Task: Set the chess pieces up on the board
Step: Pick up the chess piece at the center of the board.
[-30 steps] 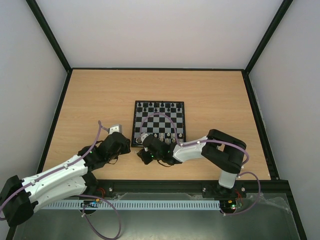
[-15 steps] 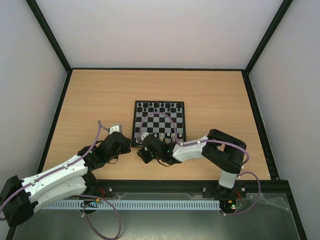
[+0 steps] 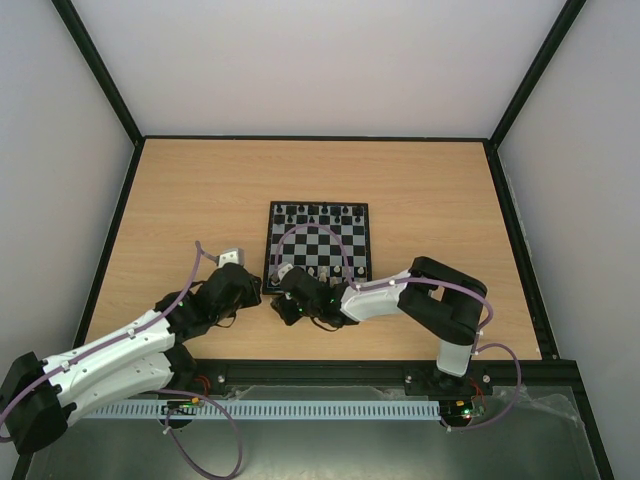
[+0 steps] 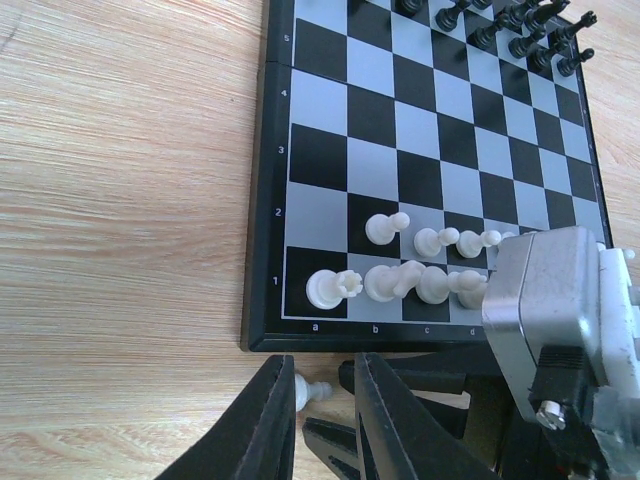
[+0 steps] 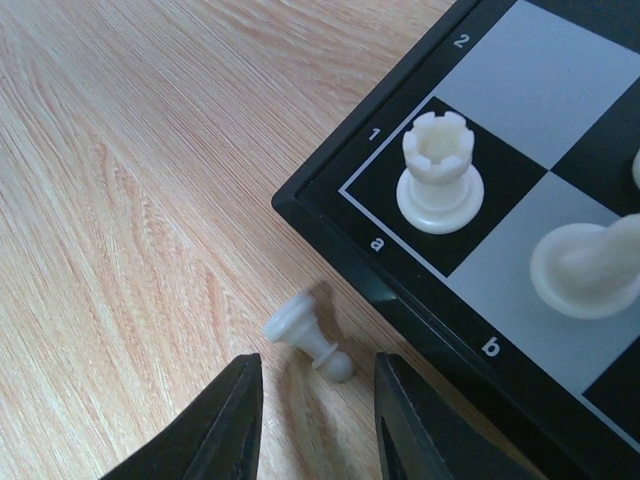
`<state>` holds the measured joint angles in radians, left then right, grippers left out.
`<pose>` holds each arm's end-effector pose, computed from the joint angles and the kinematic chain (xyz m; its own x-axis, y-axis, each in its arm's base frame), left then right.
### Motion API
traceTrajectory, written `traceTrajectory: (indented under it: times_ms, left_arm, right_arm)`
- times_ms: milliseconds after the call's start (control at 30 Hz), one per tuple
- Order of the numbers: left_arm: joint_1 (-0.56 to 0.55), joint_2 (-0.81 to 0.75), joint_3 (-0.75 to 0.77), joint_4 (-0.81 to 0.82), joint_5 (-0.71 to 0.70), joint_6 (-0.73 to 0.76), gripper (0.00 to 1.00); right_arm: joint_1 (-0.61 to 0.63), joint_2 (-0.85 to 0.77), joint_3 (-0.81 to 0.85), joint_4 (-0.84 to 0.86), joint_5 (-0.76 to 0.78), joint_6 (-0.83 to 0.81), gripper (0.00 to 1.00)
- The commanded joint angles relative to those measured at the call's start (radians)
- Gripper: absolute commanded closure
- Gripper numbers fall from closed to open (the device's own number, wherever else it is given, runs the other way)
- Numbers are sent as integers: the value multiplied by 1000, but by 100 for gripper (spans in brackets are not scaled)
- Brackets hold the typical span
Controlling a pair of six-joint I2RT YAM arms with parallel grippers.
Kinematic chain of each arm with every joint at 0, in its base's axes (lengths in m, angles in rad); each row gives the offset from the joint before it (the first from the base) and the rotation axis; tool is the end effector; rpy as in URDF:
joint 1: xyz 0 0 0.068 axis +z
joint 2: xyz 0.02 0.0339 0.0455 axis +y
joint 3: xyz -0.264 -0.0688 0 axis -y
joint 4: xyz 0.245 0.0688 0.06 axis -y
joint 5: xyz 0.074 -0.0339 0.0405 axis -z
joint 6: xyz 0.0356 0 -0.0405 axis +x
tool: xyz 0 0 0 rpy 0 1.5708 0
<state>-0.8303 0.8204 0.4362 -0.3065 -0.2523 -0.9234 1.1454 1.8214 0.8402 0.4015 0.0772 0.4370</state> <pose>0.1234 -0.1219 0.2013 -0.7258 -0.3508 -0.5917 0.0100 0.8548 -0.5189 0.1524 0.3297 0.1390 -0.5779 -0.2531 -0.7759 -0.7030 0.6372 0.3158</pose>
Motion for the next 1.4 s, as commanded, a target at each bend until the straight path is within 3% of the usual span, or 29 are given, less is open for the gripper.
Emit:
traceTrajectory:
  times_ms: [0, 533, 600, 700, 933, 1133, 1367]
  left_arm:
    - [9, -12, -1, 1, -1, 14, 80]
    - [23, -4, -5, 13, 11, 26, 81]
    - [26, -2, -6, 16, 15, 26, 82]
    - [28, 1, -6, 20, 18, 29, 82]
    - [34, 3, 0, 20, 24, 37, 82]
    - [42, 0, 2, 19, 30, 41, 82]
    - [49, -10, 6, 13, 34, 48, 82]
  right_arm:
    - [-3, 30, 17, -38, -9, -16, 69]
    - [-2, 47, 22, -20, -49, -30, 79]
    - [-3, 45, 19, -19, -48, -30, 78]
    - [-2, 47, 21, -25, -27, -34, 69]
    - [-2, 61, 36, -42, 5, -49, 69]
    - [-2, 86, 49, -45, 12, -53, 74]
    - [-1, 85, 32, -42, 1, -44, 88]
